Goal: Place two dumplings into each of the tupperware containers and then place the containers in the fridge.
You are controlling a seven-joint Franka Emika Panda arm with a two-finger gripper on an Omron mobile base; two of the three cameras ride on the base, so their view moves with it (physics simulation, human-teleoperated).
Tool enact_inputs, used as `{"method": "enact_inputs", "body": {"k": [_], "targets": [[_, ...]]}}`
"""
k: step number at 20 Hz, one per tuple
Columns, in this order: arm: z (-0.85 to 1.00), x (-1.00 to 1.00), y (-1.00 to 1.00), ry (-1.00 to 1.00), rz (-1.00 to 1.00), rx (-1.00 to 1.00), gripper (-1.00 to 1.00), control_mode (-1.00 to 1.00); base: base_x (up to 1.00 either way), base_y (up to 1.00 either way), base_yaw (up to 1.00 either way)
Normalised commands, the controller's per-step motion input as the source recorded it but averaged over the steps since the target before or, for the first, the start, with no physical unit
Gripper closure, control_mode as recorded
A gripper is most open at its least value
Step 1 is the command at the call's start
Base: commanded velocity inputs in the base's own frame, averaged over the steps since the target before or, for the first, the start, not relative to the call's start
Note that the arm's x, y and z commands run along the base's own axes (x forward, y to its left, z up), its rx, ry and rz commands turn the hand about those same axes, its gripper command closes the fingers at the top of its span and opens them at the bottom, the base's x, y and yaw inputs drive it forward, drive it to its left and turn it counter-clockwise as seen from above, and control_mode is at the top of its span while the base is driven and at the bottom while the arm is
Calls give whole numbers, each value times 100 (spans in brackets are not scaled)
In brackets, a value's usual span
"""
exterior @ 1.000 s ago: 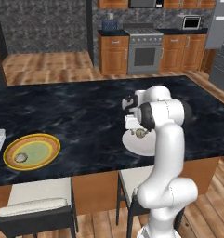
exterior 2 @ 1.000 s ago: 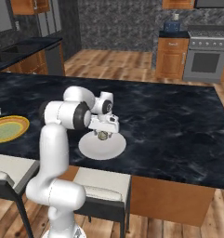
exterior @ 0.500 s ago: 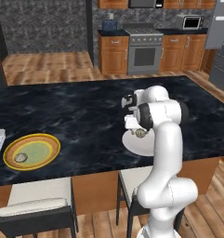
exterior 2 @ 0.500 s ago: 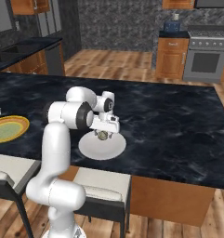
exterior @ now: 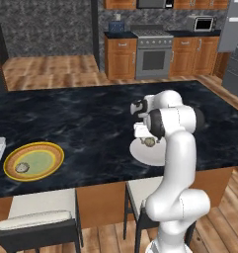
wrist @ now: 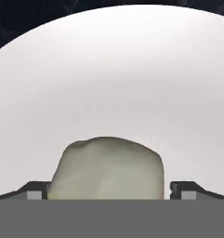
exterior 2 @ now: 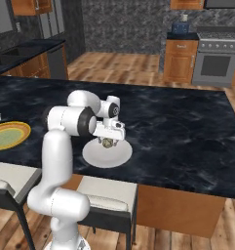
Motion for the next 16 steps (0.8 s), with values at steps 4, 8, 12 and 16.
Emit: {"method": "enact_inputs", "body": {"k": [4, 8, 12, 16], "targets": [[0, -5, 0, -2, 0, 0, -100, -100, 0, 0, 0], [0, -6, 0, -3, 0, 0, -100, -100, 0, 0, 0], [-2, -9, 0, -1, 0, 0, -100, -100, 0, 0, 0], [-20, -6, 0, 0, 0, 0, 100, -100, 0, 0, 0]]}}
